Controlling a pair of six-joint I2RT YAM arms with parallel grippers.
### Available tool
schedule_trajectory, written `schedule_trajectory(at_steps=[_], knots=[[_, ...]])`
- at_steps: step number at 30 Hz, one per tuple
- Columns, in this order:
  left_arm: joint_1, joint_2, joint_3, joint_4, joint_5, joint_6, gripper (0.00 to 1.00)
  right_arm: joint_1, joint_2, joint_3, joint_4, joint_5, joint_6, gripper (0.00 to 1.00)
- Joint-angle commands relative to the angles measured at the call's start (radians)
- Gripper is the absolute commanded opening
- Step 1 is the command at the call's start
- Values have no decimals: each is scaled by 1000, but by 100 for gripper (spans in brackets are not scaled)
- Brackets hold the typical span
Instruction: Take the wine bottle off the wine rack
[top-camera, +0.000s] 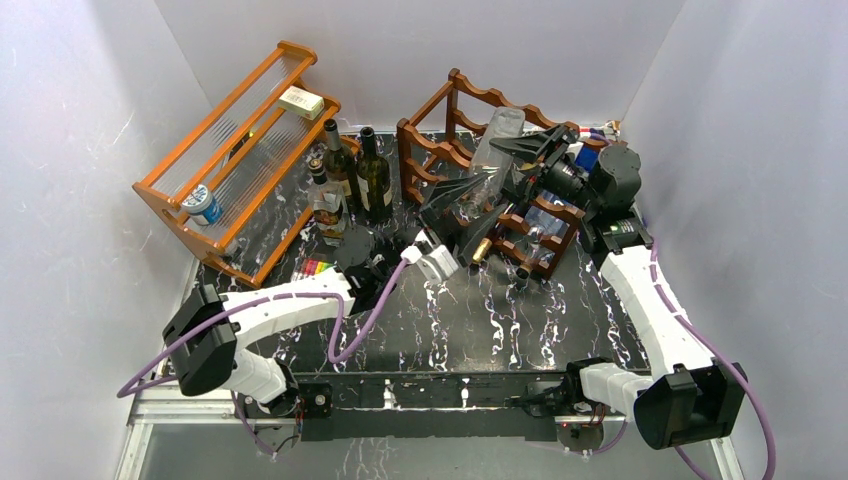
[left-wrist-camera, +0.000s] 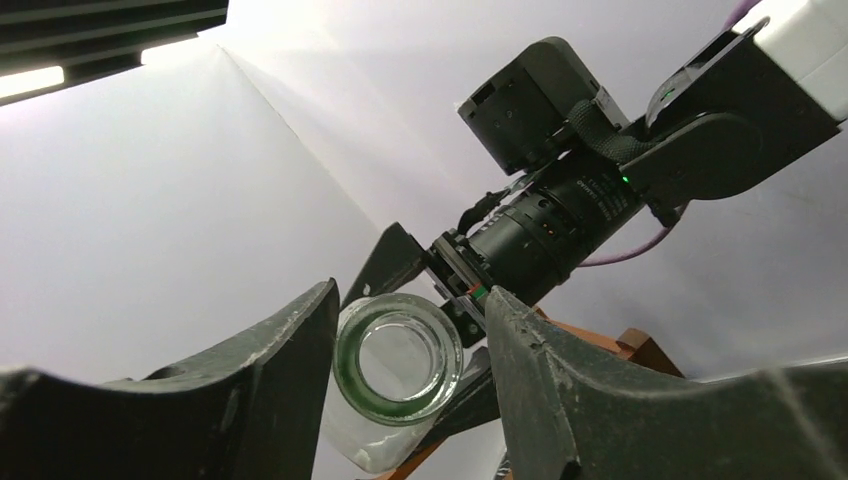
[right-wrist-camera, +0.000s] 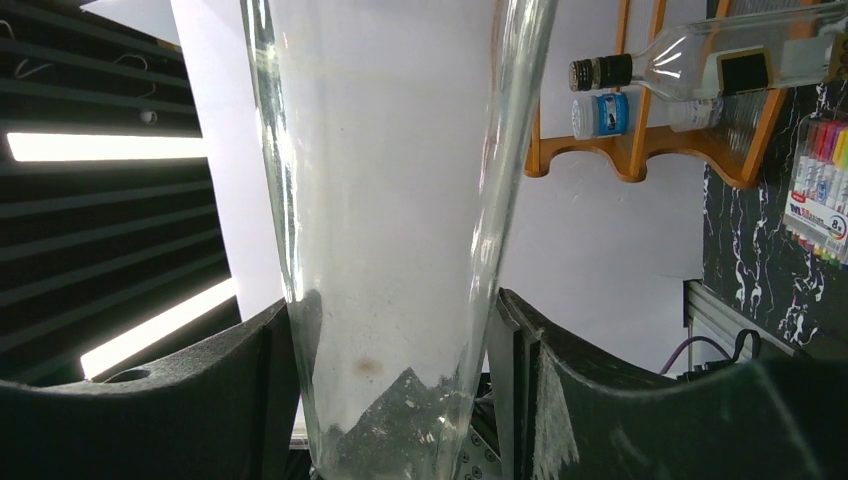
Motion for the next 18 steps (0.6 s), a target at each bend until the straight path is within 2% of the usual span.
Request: schedule_trajectory(at_steps=[1,7,10,12,13,14,18], knots=[[-6,8,44,65,13,53,51,1,-42,-2,134,-15,59,44],[-7,-1,67,69,-60,20,38,0,-58,-25,139,-18,71,47],[-8,-12,69,68,-73,22,29,1,-71,-42,136,-8,71,53],[-8,-20,67,67,-80,27,17,1,-79,-53,133,3,72,57],[-8,-23,66,66,-82,29,6,1,-81,-56,133,8,72,59],[-8,-26,66,68,-89,32,0,1,-82,-59,133,11,70,61],[-11,-40,67,68,-115,34,0,0,-83,-67,132,22,69,75]])
